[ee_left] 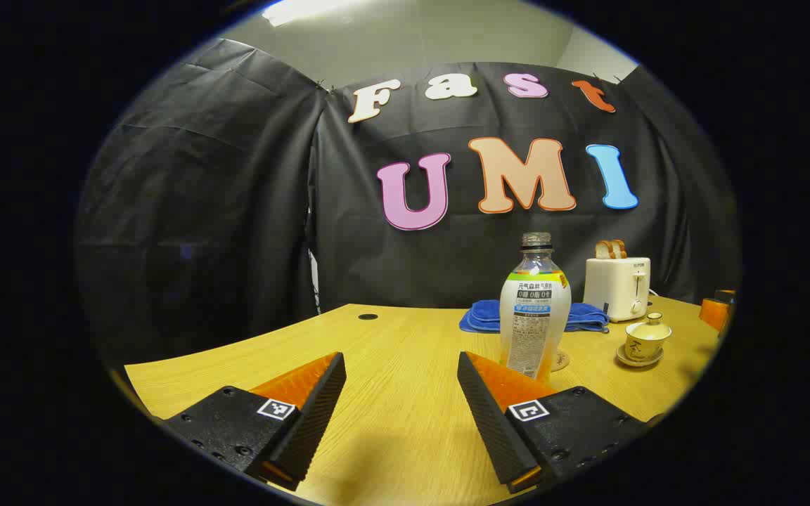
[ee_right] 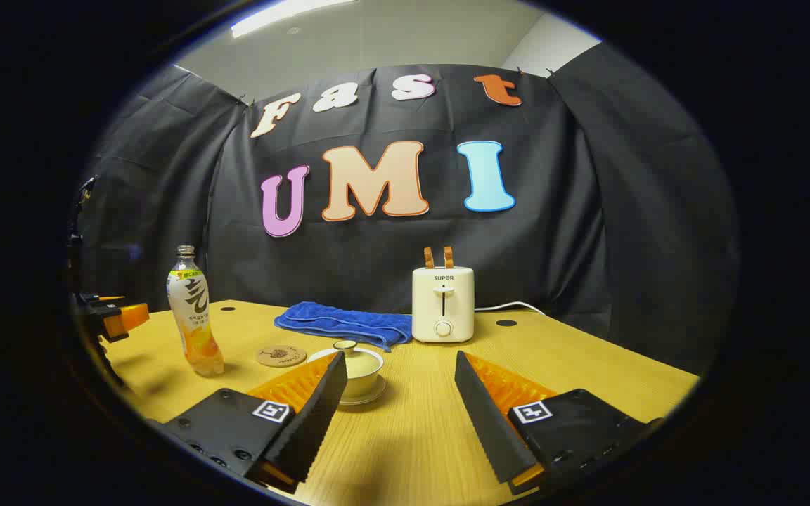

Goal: Open the teacup lid with one hand, grasp the water bottle and pour water into the teacup with the other hand; after pouring, place the water bottle on the coaster and then close the teacup lid.

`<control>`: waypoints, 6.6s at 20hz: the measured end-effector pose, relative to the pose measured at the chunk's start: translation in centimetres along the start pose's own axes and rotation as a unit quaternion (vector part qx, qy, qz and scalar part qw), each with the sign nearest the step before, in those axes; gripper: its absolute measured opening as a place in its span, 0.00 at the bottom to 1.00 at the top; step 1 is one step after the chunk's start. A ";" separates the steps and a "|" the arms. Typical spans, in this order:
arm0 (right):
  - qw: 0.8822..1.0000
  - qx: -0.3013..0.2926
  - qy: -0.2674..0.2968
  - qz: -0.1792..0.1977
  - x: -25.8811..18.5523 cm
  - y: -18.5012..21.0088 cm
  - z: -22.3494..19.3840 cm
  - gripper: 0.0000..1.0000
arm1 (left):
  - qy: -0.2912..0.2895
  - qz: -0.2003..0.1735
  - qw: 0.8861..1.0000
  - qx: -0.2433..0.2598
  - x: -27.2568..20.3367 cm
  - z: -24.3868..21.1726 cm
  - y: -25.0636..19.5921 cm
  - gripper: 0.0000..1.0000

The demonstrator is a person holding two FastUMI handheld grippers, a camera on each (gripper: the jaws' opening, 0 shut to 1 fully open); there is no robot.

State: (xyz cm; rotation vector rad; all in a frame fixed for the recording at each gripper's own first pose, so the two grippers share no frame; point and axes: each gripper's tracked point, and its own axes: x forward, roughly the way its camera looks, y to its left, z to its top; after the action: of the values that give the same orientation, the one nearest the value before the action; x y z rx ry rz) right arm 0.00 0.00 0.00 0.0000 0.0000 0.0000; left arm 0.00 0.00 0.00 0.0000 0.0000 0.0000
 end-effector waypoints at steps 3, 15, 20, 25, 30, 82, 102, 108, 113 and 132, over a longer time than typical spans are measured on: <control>1.000 0.000 0.000 0.000 0.0 0.0 0.0 0.98 | 0.000 0.000 1.000 0.000 -0.1 0.1 0.0 0.94; 1.000 0.000 0.000 0.000 -0.1 0.0 0.0 0.95 | 0.000 0.000 1.000 0.001 0.0 0.0 0.0 0.94; 1.000 0.000 0.000 0.000 -0.1 0.0 0.0 0.98 | 0.000 0.000 1.000 0.001 0.0 0.0 0.0 0.94; 1.000 0.000 0.000 0.000 -0.1 0.0 0.0 0.95 | 0.000 0.000 1.000 0.001 0.0 0.0 0.0 0.94; 1.000 0.001 0.002 0.021 -0.1 0.8 -0.1 0.94 | 0.000 0.000 1.000 0.001 0.0 0.1 0.0 0.94; 0.992 -0.012 0.088 0.094 10.7 7.7 -3.0 0.32 | 0.001 -0.017 1.000 0.001 -0.1 0.2 -0.5 0.94; 0.998 0.000 0.017 0.058 6.5 4.1 -0.4 0.32 | 0.011 -0.220 0.976 -0.002 -0.3 -0.3 -9.0 0.94; 0.999 0.002 0.009 0.048 4.9 2.5 -0.2 0.32 | 0.047 -0.231 0.972 0.002 1.8 -1.4 -11.3 0.94; 0.999 0.002 0.007 0.040 4.1 1.1 0.0 0.32 | 0.063 -0.233 0.970 0.008 3.0 -1.8 -12.6 0.92; 1.000 0.000 0.002 0.005 2.4 -3.1 0.1 0.33 | 0.083 -0.221 0.971 0.024 6.4 -2.8 -14.8 0.64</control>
State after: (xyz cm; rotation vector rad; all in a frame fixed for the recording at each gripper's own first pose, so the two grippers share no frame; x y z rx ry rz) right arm 2.39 -3.05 0.14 0.0007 0.0047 0.0110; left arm 6.38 -14.85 -2.78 0.0480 0.1674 -0.4470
